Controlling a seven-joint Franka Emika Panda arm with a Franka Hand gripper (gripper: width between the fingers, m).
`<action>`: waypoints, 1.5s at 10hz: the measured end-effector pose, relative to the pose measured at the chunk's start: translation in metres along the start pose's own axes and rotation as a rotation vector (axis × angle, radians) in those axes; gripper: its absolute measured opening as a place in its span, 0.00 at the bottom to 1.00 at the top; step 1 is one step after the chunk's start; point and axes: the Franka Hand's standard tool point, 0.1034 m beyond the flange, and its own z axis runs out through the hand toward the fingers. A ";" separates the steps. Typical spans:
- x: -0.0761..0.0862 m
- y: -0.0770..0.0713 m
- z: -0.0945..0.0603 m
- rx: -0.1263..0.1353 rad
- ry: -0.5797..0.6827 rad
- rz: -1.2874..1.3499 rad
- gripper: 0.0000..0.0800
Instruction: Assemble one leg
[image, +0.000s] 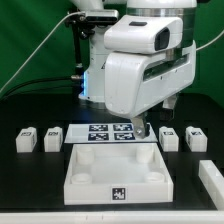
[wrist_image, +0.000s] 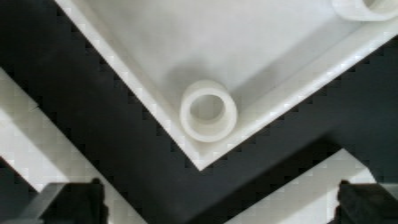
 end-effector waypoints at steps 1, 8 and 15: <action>-0.008 -0.007 0.005 0.003 -0.002 -0.114 0.81; -0.114 -0.077 0.077 0.019 0.018 -0.610 0.81; -0.115 -0.082 0.105 0.017 0.035 -0.598 0.55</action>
Offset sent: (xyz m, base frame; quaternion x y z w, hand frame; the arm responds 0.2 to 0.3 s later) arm -0.0908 -0.0239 -0.0211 0.0108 0.0294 -0.2167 0.9757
